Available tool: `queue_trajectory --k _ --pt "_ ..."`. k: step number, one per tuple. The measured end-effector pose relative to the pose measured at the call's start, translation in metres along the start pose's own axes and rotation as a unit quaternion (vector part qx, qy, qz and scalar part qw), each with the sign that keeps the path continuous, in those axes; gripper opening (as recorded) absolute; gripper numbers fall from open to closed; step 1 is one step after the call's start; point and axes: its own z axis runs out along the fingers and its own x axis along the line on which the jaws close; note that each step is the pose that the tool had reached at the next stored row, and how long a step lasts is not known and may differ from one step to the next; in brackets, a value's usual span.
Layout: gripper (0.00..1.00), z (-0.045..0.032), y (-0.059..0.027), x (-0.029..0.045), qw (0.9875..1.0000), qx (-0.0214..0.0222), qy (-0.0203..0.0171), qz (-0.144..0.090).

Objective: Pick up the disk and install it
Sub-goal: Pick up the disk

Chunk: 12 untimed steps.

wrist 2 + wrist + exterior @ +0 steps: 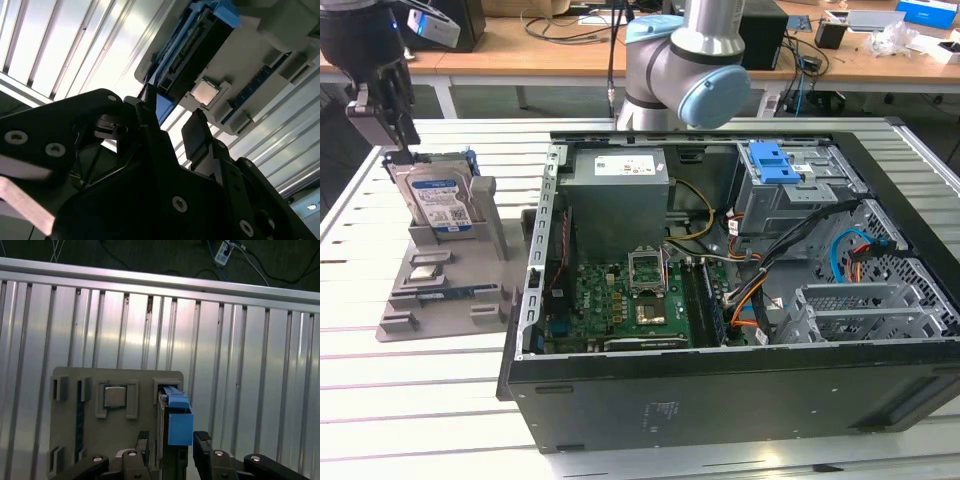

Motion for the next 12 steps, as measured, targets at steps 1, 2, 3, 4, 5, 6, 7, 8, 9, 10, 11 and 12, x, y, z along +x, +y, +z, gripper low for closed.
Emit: queue_trajectory --k 1,2,3,4,5,6,7,8,9,10,11,12 --pt "0.48 0.0026 0.0002 -0.0012 1.0000 0.0000 0.0000 0.000" --pt "0.48 0.0041 0.0005 -0.0023 1.0000 0.0000 0.0000 0.000" --pt "0.48 0.0059 0.0009 -0.0037 1.0000 0.0000 0.0000 0.000" --pt "0.48 0.0068 0.0012 -0.0046 1.0000 0.0000 0.0000 0.000" --pt "0.48 0.0084 0.0015 -0.0056 1.0000 0.0001 0.0000 0.000" --pt "0.48 0.0095 0.0018 -0.0062 1.0000 0.0001 0.0000 0.000" --pt "0.48 0.0128 0.0022 -0.0074 1.0000 0.0001 0.0000 0.000" --pt "0.48 0.0164 0.0022 -0.0076 1.0000 0.0000 0.0000 0.000" --pt "0.48 0.0184 0.0021 -0.0075 1.0000 0.0000 0.0000 -0.001" --pt "0.48 0.0200 0.0020 -0.0075 1.0000 0.0000 0.0000 -0.001" --pt "0.48 0.0231 0.0019 -0.0075 1.0000 0.0001 0.0000 -0.001" --pt "0.48 0.0250 0.0018 -0.0075 1.0000 0.0000 0.0000 -0.001"
